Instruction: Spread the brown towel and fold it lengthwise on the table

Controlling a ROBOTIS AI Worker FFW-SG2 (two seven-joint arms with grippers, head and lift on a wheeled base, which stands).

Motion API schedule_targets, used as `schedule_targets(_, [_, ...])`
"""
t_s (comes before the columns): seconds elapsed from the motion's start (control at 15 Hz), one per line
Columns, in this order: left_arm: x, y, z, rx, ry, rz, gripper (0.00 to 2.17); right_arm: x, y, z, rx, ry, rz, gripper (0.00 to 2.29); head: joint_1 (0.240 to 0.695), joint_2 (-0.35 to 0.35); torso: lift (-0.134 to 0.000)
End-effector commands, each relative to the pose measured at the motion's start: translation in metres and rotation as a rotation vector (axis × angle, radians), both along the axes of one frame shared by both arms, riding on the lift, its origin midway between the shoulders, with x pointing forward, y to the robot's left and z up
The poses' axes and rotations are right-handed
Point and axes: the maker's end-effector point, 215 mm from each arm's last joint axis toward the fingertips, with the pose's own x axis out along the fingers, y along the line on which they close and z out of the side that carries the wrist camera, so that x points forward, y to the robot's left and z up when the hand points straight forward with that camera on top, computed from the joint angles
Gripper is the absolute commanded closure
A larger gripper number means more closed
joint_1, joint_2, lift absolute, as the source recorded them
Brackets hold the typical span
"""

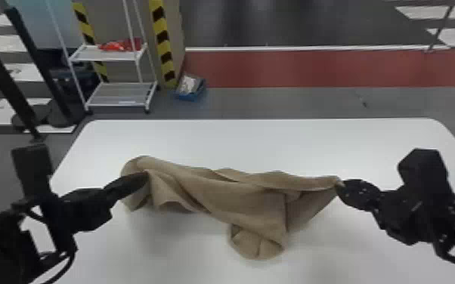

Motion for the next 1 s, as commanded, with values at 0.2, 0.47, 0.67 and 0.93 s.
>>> schedule_targets(0.2, [0.007, 0.037, -0.018, -0.053, 0.031, 0.065, 2.14, 0.029, -0.064, 0.031, -0.267, -0.076, -0.049, 1.48, 0.695, 0.050, -0.124])
schedule_targets(0.47, [0.011, 0.057, -0.024, -0.072, 0.038, 0.105, 2.14, 0.061, -0.118, 0.088, -0.393, -0.225, -0.160, 1.48, 0.695, 0.017, -0.124])
schedule_targets(0.67, [0.008, 0.067, -0.041, -0.090, 0.068, 0.126, 2.14, 0.062, -0.147, 0.092, -0.469, -0.248, -0.168, 1.48, 0.695, -0.008, -0.124])
schedule_targets(0.93, [0.014, 0.069, -0.045, -0.101, 0.075, 0.133, 2.14, 0.035, -0.141, 0.043, -0.641, -0.248, 0.027, 1.48, 0.695, -0.035, -0.124])
